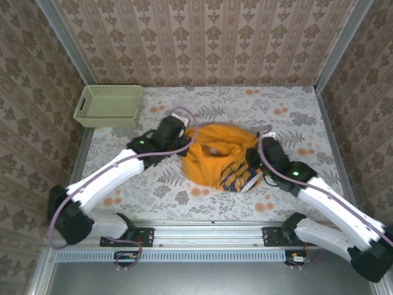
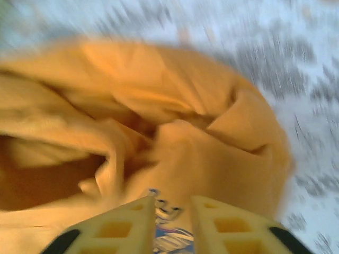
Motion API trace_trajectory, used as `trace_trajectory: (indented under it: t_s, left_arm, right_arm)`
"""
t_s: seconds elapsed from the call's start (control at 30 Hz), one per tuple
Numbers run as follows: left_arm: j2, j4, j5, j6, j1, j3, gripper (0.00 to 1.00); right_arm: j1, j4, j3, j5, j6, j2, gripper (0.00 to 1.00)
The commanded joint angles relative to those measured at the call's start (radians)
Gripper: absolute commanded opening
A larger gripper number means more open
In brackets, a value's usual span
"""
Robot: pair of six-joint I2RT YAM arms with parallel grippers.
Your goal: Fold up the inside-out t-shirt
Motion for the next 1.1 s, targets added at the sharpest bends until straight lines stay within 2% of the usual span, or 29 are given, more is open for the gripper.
trace_trajectory:
  t_s: [0.0, 0.13, 0.23, 0.4, 0.57, 0.73, 0.83, 0.97, 1.0, 1.07]
  left_arm:
    - [-0.026, -0.013, 0.120, -0.046, -0.015, -0.052, 0.00]
    - [-0.060, 0.014, 0.142, -0.043, -0.017, -0.089, 0.00]
    - [-0.088, 0.021, 0.139, -0.037, -0.017, -0.102, 0.00]
    - [-0.136, 0.052, 0.132, -0.047, -0.017, -0.143, 0.00]
    - [-0.161, 0.070, 0.134, -0.067, -0.015, -0.173, 0.00]
    - [-0.187, 0.058, 0.121, -0.067, -0.010, -0.185, 0.00]
    - [-0.200, 0.044, 0.117, -0.065, 0.009, -0.186, 0.00]
    - [-0.191, 0.051, 0.136, -0.062, 0.036, -0.180, 0.00]
    - [-0.185, 0.051, 0.136, -0.061, 0.042, -0.173, 0.00]
    - [-0.151, 0.045, 0.134, -0.064, 0.070, -0.138, 0.00]
  right_arm:
    - [-0.003, 0.067, -0.046, -0.002, 0.027, 0.059, 0.40]
    - [0.009, 0.111, -0.027, -0.078, -0.036, 0.132, 0.59]
    - [0.070, 0.124, 0.011, -0.065, -0.103, 0.144, 0.69]
    - [0.098, 0.114, 0.124, -0.052, -0.170, 0.239, 0.72]
    - [0.098, 0.107, 0.267, -0.082, -0.181, 0.466, 0.70]
    - [0.091, 0.051, 0.392, -0.040, -0.154, 0.652, 0.61]
    - [0.074, 0.061, 0.389, -0.026, -0.130, 0.659, 0.52]
    - [0.060, 0.079, 0.381, -0.060, -0.126, 0.628, 0.22]
    - [0.060, 0.059, 0.389, -0.041, -0.128, 0.616, 0.15]
    - [0.058, -0.002, 0.407, 0.080, -0.135, 0.557, 0.03]
